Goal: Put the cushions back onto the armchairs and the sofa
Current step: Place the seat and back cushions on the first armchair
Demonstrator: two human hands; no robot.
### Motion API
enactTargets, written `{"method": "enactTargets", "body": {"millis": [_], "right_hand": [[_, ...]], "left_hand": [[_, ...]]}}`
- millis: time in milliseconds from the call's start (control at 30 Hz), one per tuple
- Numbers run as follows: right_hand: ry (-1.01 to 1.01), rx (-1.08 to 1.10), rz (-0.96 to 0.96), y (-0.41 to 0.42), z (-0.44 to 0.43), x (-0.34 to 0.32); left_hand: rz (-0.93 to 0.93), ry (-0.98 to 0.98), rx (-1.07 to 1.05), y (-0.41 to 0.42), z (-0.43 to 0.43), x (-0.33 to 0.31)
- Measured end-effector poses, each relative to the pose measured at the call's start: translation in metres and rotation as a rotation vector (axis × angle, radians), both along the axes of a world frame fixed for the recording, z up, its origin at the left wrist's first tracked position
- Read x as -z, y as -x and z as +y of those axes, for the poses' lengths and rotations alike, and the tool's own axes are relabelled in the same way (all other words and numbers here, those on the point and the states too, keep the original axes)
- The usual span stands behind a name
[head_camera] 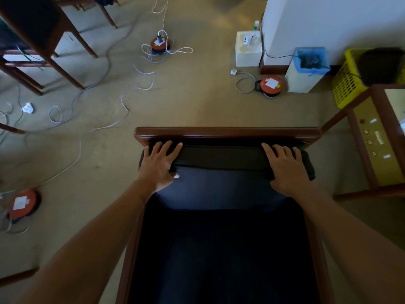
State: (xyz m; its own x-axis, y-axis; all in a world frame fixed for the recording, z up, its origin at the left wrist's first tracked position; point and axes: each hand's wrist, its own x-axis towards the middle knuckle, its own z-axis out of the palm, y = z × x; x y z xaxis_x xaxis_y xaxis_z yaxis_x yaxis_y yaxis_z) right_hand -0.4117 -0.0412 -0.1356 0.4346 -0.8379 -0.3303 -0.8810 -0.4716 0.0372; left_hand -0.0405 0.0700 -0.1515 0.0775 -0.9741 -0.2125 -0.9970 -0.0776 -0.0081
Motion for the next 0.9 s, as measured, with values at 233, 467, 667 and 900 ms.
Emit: {"method": "enactTargets", "body": {"millis": [233,467,667,900], "right_hand": [[0.087,0.086,-0.055,0.014,0.043,0.023],[0.032,0.112,-0.096,0.013,0.073,0.002],[0.09,0.332,-0.256,0.046,0.139,-0.029],[0.193,0.685,-0.287,0.147,0.264,-0.074]], "left_hand": [[-0.05,-0.028,-0.023,0.013,0.021,0.015],[0.067,-0.169,0.025,0.035,0.027,-0.013],[0.157,-0.084,0.157,0.107,0.046,-0.053],[0.217,-0.019,0.494,0.244,0.075,-0.09]]}}
